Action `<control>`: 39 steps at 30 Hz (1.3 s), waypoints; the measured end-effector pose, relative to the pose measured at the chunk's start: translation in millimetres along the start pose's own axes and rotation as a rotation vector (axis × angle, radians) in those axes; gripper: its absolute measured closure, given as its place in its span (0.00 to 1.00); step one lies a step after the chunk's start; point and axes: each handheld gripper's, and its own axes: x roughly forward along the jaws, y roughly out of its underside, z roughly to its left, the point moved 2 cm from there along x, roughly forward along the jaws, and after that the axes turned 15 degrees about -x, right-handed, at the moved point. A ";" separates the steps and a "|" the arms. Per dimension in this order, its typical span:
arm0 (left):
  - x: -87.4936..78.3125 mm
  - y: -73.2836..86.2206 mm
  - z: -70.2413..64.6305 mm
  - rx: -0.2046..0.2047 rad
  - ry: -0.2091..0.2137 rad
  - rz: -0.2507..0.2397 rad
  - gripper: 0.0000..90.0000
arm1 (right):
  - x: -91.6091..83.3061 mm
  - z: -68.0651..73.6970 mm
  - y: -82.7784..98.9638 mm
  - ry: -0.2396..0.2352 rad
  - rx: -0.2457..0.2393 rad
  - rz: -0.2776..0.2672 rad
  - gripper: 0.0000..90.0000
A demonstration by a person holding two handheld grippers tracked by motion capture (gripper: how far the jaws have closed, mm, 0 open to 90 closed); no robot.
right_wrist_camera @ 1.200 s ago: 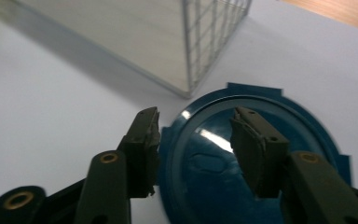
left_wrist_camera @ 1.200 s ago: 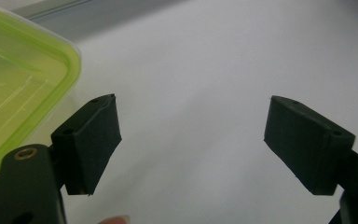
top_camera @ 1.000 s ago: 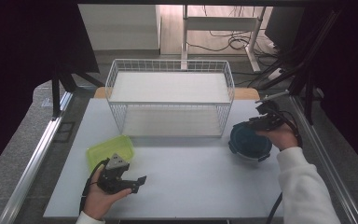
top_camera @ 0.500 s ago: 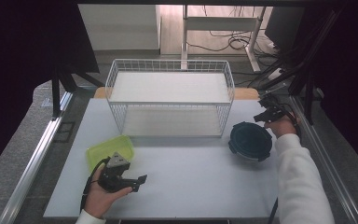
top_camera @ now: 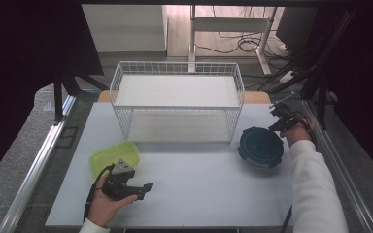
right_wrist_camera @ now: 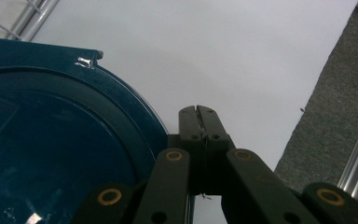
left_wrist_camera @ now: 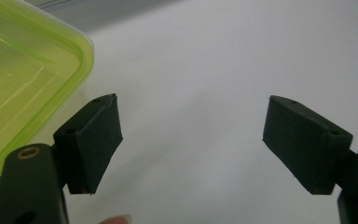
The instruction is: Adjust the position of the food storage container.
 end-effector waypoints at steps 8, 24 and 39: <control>0.0 -0.7 3.6 -0.021 0.014 0.003 0.21 | -1.8 4.8 1.1 0.000 -0.038 0.006 0.99; 0.1 -1.1 0.3 -0.023 0.025 -0.005 0.21 | -12.7 45.5 14.2 -0.035 -0.047 -0.044 0.99; -0.9 -2.0 -4.8 -0.008 0.036 -0.009 0.22 | -24.2 104.7 11.8 -0.053 -0.099 -0.012 0.99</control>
